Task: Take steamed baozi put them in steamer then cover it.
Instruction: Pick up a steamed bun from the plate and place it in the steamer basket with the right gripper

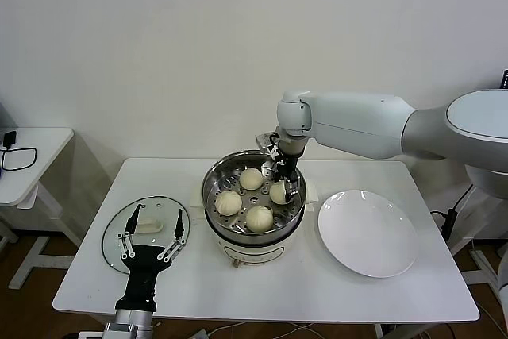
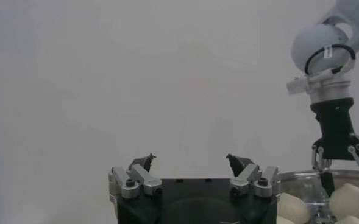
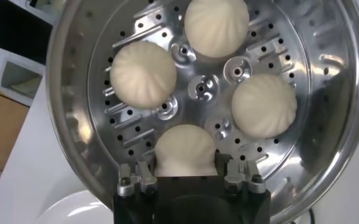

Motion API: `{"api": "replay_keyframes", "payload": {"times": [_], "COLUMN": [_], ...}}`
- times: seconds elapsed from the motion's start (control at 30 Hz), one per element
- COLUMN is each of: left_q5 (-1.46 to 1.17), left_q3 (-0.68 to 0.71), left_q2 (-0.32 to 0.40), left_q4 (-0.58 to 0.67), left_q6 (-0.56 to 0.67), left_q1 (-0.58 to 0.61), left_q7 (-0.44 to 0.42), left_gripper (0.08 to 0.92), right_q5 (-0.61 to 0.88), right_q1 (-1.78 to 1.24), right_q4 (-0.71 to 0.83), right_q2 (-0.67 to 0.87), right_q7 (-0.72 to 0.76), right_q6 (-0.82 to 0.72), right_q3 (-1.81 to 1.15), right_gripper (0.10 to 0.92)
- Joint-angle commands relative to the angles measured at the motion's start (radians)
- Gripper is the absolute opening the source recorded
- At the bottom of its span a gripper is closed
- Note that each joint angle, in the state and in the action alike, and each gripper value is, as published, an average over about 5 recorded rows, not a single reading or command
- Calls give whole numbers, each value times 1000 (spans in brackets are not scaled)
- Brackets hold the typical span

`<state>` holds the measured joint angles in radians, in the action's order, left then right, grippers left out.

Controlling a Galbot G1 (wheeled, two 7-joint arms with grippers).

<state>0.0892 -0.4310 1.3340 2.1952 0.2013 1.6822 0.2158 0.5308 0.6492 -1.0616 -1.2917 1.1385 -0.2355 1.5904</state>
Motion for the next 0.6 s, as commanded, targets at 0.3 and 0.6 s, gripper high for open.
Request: {"api": "replay_keyframes", "payload": {"times": [0.3, 0.6], "left_q5": [3, 106], "left_q3": [-2, -7], "left_q2": [-1, -11], "left_q4": [1, -3], "left_q6": [-8, -75], "left_q1": [0, -36], "left_q7": [2, 54], "left_gripper": [823, 823], "right_q5": [-8, 105], "right_q1": [11, -6], "right_q4": [-54, -321], "right_q2": [48, 304], "right_q7": [-7, -488], "right_q6": [11, 151], "right_q3": [-49, -241], "right_gripper": [821, 823]}}
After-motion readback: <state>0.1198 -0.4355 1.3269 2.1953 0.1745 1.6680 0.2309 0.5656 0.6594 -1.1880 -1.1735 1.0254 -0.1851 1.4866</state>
